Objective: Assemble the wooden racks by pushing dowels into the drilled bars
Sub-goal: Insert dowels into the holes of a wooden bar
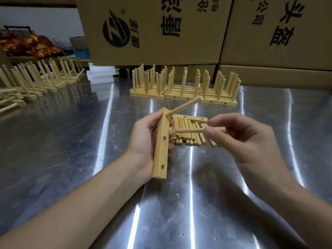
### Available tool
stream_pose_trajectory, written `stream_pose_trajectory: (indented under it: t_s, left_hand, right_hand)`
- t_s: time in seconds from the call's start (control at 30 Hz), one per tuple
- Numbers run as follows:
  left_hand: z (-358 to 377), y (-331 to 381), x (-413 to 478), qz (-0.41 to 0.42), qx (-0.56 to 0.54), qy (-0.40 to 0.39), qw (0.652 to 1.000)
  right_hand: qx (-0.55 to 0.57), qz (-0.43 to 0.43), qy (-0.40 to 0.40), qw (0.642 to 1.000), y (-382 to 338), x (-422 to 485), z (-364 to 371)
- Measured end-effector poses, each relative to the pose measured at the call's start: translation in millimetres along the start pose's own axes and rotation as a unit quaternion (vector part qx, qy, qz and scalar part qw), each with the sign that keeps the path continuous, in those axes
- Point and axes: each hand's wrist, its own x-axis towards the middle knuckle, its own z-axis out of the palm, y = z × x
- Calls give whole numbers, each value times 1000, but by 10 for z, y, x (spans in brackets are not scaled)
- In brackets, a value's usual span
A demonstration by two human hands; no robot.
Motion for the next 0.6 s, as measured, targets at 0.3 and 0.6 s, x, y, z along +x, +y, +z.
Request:
stream_pose_trajectory:
  t_s: [0.3, 0.6]
  left_hand:
    - [-2, -26, 16, 2, 14, -2, 1000]
    - [-3, -33, 4, 3, 18, -1, 1000]
  right_hand:
    - [-333, -177, -63, 924, 3, -91, 66]
    - [-277, -13, -130, 952, 128, -115, 134]
